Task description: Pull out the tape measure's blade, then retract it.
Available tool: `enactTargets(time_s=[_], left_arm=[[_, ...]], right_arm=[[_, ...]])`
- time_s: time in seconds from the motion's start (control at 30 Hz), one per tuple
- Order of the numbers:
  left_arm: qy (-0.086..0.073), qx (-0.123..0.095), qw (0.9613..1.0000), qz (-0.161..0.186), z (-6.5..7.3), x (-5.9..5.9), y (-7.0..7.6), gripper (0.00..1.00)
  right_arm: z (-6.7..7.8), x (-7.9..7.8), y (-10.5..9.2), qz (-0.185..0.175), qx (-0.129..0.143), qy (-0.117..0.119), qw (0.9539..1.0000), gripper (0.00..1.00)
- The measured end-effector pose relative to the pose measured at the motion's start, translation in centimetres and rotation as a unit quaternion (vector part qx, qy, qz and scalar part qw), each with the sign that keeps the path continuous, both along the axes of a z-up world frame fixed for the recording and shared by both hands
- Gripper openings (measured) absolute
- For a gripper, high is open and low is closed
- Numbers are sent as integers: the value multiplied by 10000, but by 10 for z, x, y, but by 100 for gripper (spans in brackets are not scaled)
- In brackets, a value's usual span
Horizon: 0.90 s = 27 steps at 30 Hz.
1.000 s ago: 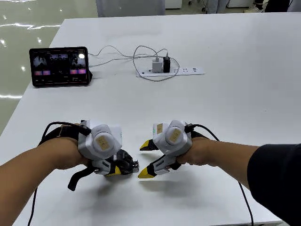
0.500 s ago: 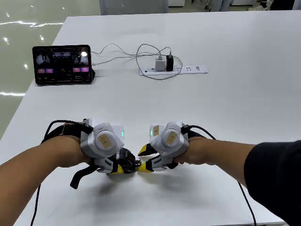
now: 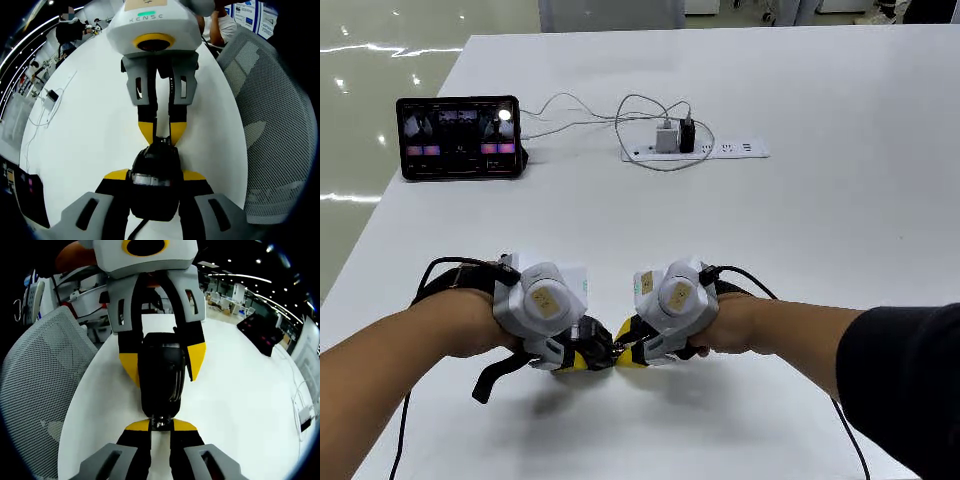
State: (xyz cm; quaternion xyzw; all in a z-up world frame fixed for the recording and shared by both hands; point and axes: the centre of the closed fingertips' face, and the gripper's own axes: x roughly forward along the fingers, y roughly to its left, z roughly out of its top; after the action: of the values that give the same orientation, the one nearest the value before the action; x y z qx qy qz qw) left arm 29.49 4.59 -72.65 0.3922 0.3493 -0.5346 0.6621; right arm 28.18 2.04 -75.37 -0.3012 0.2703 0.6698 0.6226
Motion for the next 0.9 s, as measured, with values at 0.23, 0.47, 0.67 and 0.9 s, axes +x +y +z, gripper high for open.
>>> enactTargets(time_s=[0.23,0.47,0.67,0.9], left_arm=[[11,-70,10000,13,0,0,-1,32],[14,-139,9999,16,0,0,-1,32],[23,-148,9999,32,0,-1,-1,32],[44,-170,9998,60,0,-1,-1,32]], right_arm=[[1,0,-1,-84,11,16,10000,9],[0,0,-4,-144,-31,31,9999,9],[0,0,-9,-160,-84,69,9998,9],[-1,0,-14,-210,-144,162,9995,9]])
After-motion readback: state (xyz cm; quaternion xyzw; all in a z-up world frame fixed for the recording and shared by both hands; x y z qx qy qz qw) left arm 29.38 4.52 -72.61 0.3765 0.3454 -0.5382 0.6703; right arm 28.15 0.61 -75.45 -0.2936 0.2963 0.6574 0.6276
